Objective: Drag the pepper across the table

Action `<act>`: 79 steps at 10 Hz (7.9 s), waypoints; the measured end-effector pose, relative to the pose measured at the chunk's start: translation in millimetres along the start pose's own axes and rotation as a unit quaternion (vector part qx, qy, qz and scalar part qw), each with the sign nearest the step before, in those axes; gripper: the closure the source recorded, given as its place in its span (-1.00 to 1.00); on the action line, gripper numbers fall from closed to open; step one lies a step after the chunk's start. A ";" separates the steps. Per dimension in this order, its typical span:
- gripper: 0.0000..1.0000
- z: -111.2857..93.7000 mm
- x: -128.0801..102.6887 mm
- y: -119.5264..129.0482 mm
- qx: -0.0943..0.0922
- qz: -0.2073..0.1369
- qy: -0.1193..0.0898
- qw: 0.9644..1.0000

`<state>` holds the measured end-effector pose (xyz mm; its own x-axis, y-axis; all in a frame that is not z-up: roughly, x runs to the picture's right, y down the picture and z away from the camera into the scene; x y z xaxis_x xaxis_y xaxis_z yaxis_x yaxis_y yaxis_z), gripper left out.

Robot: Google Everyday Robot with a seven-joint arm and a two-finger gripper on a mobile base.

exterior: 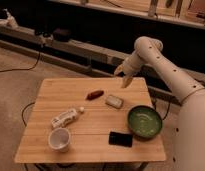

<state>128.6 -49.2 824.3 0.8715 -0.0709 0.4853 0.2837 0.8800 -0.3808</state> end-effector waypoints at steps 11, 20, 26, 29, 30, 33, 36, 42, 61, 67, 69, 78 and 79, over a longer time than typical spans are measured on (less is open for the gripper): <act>-0.51 62.5 -85.7 -12.8 0.072 -0.080 -0.030 0.994; -0.51 116.7 -80.7 8.8 0.011 -0.016 -0.065 0.998; -0.51 157.0 -60.9 6.3 -0.009 -0.013 -0.089 0.996; -0.51 172.1 -48.4 -1.5 -0.012 -0.005 -0.088 0.996; -0.51 178.1 -49.0 -4.8 -0.012 0.000 -0.095 0.995; -0.51 192.5 -50.2 -9.3 -0.015 0.015 -0.112 0.994; -0.51 203.9 -45.4 -11.1 -0.025 0.023 -0.115 0.993; -0.03 221.9 -53.0 -3.4 -0.062 0.030 -0.140 0.988; 0.73 217.9 -131.2 98.8 -0.195 -0.114 -0.125 0.966; 0.73 213.6 -166.0 134.3 -0.215 -0.161 -0.124 0.955; 0.73 211.9 -177.4 147.7 -0.224 -0.172 -0.124 0.951; 0.73 199.4 -206.4 200.6 -0.255 -0.140 -0.115 0.950; 0.73 198.4 -211.3 206.5 -0.257 -0.133 -0.112 0.951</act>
<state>-76.3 240.7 799.2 0.6508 -0.1055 0.7518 0.6902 0.4949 -0.5280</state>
